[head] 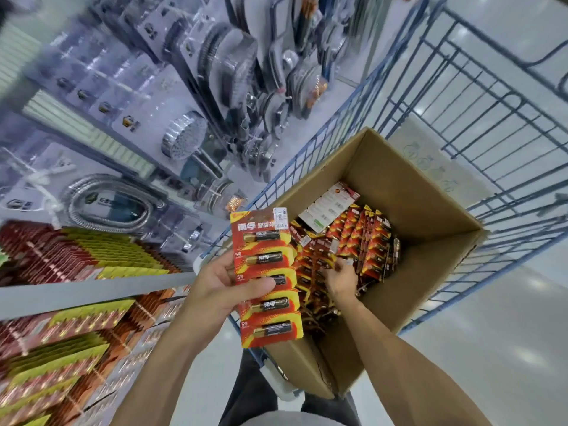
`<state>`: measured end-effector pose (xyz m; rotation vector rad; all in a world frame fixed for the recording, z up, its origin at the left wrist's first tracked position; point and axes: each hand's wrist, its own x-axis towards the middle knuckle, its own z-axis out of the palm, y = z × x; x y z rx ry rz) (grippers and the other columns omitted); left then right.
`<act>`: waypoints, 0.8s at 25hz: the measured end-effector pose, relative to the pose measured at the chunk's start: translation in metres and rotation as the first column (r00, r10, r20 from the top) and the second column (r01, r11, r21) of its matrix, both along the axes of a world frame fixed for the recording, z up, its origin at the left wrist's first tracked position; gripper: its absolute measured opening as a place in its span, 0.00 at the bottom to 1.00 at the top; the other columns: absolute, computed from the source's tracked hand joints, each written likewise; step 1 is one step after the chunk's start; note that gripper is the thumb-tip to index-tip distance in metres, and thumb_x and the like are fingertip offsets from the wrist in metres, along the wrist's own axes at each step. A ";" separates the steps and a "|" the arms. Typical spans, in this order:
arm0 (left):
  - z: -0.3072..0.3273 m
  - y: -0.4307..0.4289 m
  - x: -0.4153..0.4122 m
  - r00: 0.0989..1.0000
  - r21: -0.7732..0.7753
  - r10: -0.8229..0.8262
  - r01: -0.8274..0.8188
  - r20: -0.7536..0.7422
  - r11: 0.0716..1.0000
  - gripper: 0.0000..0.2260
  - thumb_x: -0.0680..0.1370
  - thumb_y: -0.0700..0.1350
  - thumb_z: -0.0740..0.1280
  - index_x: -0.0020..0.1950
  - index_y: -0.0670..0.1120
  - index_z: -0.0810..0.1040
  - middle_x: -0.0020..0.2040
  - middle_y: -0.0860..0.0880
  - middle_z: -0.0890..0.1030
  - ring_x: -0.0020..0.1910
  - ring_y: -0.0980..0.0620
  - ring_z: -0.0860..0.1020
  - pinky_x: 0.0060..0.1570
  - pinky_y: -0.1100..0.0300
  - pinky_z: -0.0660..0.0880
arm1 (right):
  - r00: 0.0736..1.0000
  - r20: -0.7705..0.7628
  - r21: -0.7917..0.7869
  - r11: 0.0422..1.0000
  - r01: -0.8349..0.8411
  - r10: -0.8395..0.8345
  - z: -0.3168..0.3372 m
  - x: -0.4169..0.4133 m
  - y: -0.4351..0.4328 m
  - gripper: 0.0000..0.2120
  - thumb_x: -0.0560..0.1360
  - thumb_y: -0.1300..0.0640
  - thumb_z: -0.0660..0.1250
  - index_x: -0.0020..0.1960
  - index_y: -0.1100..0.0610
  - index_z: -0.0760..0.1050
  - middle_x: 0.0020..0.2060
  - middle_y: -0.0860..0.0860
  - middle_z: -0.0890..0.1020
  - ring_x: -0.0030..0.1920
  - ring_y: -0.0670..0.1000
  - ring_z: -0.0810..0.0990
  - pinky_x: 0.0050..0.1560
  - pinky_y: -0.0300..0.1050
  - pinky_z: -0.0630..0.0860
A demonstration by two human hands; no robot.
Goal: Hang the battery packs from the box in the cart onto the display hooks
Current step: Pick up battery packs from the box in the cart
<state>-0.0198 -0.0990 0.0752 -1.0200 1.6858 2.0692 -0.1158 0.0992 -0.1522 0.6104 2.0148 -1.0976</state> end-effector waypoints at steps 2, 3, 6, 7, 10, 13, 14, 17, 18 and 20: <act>0.013 0.006 0.006 0.995 0.034 0.092 -0.091 -0.042 0.995 0.20 0.73 0.39 0.74 0.65 0.46 0.80 0.57 0.42 0.87 0.54 0.40 0.86 0.50 0.50 0.85 | 0.997 -0.024 -0.144 0.988 0.063 -0.067 0.027 -0.007 0.008 0.08 0.82 0.59 0.68 0.59 0.53 0.81 0.54 0.48 0.84 0.61 0.55 0.81 0.67 0.54 0.75; 0.020 0.010 0.012 0.986 0.060 0.154 -0.151 -0.063 0.987 0.21 0.73 0.40 0.73 0.66 0.46 0.79 0.57 0.42 0.87 0.54 0.40 0.86 0.48 0.51 0.85 | 0.992 0.009 -0.237 0.964 0.122 -0.123 0.048 -0.011 0.013 0.07 0.81 0.58 0.68 0.58 0.51 0.81 0.54 0.50 0.86 0.59 0.56 0.83 0.66 0.58 0.77; 0.045 0.019 0.032 0.934 0.159 0.338 -0.318 -0.119 0.935 0.21 0.75 0.41 0.69 0.68 0.45 0.78 0.58 0.39 0.85 0.53 0.40 0.86 0.45 0.50 0.84 | 0.949 0.169 -0.519 0.794 0.315 -0.267 0.120 -0.023 0.021 0.12 0.81 0.60 0.68 0.64 0.55 0.78 0.55 0.56 0.87 0.54 0.57 0.87 0.55 0.57 0.84; 0.052 0.021 0.041 0.915 0.187 0.380 -0.353 -0.135 0.917 0.20 0.76 0.41 0.68 0.69 0.45 0.78 0.59 0.38 0.85 0.52 0.40 0.86 0.44 0.49 0.84 | 0.950 0.177 -0.576 0.755 0.312 -0.258 0.142 -0.026 0.023 0.13 0.82 0.60 0.67 0.66 0.55 0.78 0.56 0.57 0.87 0.53 0.57 0.87 0.52 0.56 0.85; 0.071 0.024 0.071 0.869 0.192 0.457 -0.424 -0.188 0.885 0.20 0.78 0.43 0.67 0.70 0.47 0.77 0.58 0.38 0.85 0.50 0.41 0.87 0.43 0.49 0.85 | 0.972 0.159 -0.725 0.648 0.233 -0.172 0.207 -0.025 0.023 0.16 0.83 0.56 0.65 0.70 0.51 0.76 0.60 0.57 0.85 0.57 0.59 0.85 0.51 0.59 0.85; 0.094 0.019 0.110 0.809 0.175 0.528 -0.498 -0.260 0.849 0.20 0.77 0.44 0.67 0.69 0.51 0.78 0.60 0.39 0.85 0.52 0.41 0.87 0.43 0.49 0.85 | 0.997 0.070 -0.814 0.575 0.077 -0.034 0.267 -0.006 0.008 0.18 0.84 0.54 0.62 0.72 0.50 0.74 0.64 0.57 0.83 0.62 0.61 0.83 0.54 0.62 0.83; 0.101 0.015 0.125 0.785 0.165 0.549 -0.524 -0.287 0.836 0.20 0.77 0.44 0.67 0.70 0.51 0.78 0.60 0.39 0.85 0.53 0.40 0.86 0.44 0.48 0.85 | 0.999 0.026 -0.833 0.553 0.008 0.025 0.288 0.006 -0.001 0.18 0.83 0.54 0.62 0.72 0.50 0.74 0.63 0.57 0.83 0.61 0.60 0.83 0.53 0.61 0.83; 0.125 0.004 0.181 0.687 0.157 0.629 -0.621 -0.363 0.768 0.20 0.77 0.45 0.67 0.70 0.53 0.78 0.60 0.40 0.85 0.54 0.39 0.86 0.45 0.46 0.85 | 0.983 -0.084 -0.870 0.468 -0.153 0.166 0.336 0.054 -0.034 0.19 0.80 0.53 0.62 0.70 0.52 0.75 0.61 0.57 0.84 0.58 0.58 0.84 0.45 0.56 0.85; 0.132 0.000 0.202 0.653 0.161 0.656 -0.651 -0.379 0.741 0.19 0.78 0.46 0.66 0.69 0.54 0.78 0.60 0.41 0.86 0.53 0.40 0.86 0.45 0.46 0.85 | 0.972 -0.103 -0.877 0.442 -0.188 0.211 0.347 0.073 -0.045 0.20 0.79 0.53 0.62 0.70 0.53 0.75 0.61 0.58 0.83 0.57 0.59 0.84 0.44 0.55 0.85; 0.141 -0.009 0.250 0.586 0.166 0.700 -0.707 -0.408 0.688 0.18 0.78 0.46 0.66 0.69 0.54 0.79 0.59 0.43 0.86 0.52 0.42 0.87 0.46 0.45 0.85 | 0.949 -0.146 -0.875 0.410 -0.256 0.281 0.361 0.115 -0.069 0.19 0.78 0.53 0.64 0.68 0.54 0.76 0.59 0.58 0.84 0.55 0.59 0.85 0.44 0.55 0.85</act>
